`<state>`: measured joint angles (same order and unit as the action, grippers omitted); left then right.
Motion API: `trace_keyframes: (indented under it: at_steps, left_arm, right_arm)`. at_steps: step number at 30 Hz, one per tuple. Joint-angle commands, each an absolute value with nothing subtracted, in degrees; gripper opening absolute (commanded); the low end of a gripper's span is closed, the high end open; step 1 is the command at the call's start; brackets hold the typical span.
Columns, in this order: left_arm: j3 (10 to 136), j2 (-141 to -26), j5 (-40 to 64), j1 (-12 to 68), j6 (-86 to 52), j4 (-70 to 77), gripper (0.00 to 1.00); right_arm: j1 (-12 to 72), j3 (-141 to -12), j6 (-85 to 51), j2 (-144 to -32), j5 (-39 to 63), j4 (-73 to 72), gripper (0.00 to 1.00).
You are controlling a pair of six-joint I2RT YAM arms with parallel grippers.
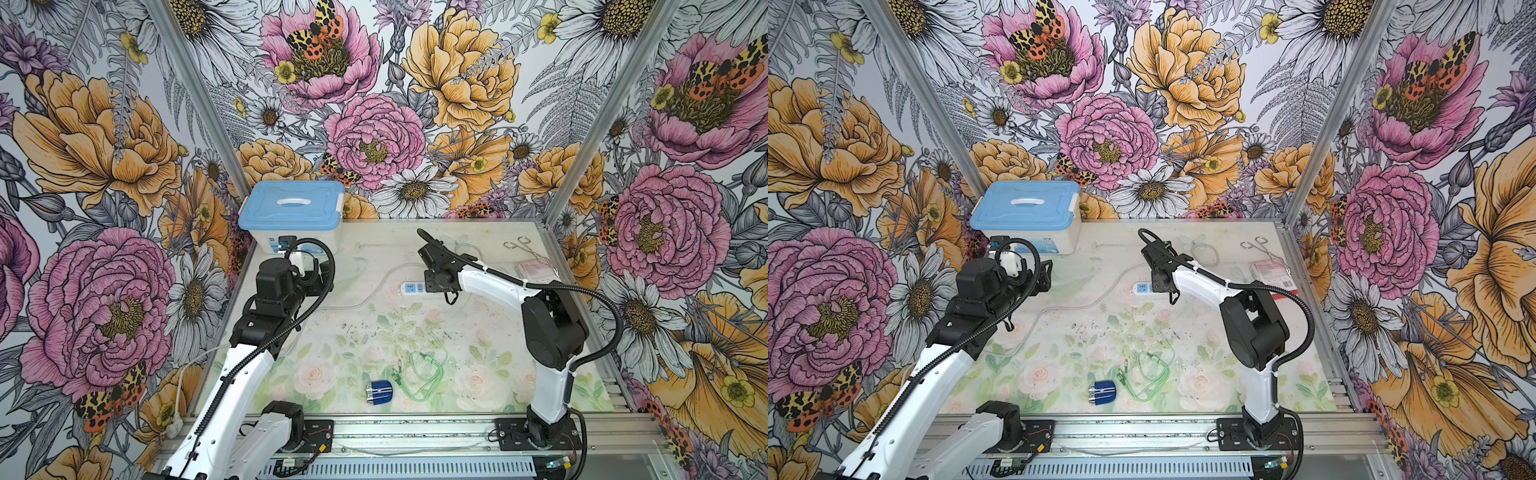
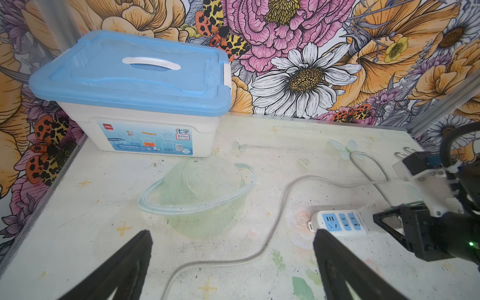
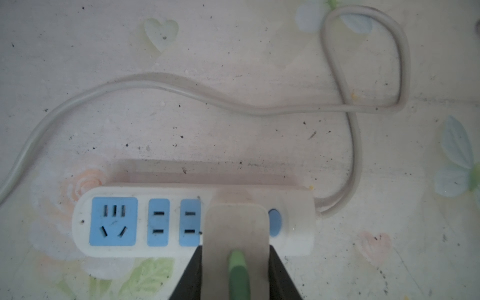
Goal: Charge the electric shaver
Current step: Insert the plug into the socket.
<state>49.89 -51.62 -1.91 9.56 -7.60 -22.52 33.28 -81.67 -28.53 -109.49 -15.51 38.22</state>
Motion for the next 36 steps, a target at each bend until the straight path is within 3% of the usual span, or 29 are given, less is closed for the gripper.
trace_keyframes:
  at_steps: [1, 15, 29, 36]
  left_arm:
    - [51.42, -52.16, -0.24, 9.23, -8.53, -22.89, 0.99]
    - [52.91, -54.32, -0.74, 9.47, -6.94, -23.54, 0.99]
    - [51.89, -54.31, -1.29, 9.59, -6.33, -23.8, 0.99]
    - [51.57, -54.71, -1.07, 9.58, -6.37, -23.56, 0.99]
  right_arm:
    - [33.27, -78.09, -23.16, -107.4, -10.27, 48.28, 0.13]
    - [31.0, -75.93, -22.21, -98.99, -2.02, 51.82, 0.55]
    - [31.54, -76.51, -23.58, -96.48, 5.11, 56.34, 0.46]
    - [31.46, -76.05, -20.5, -96.86, 17.24, 57.3, 0.42]
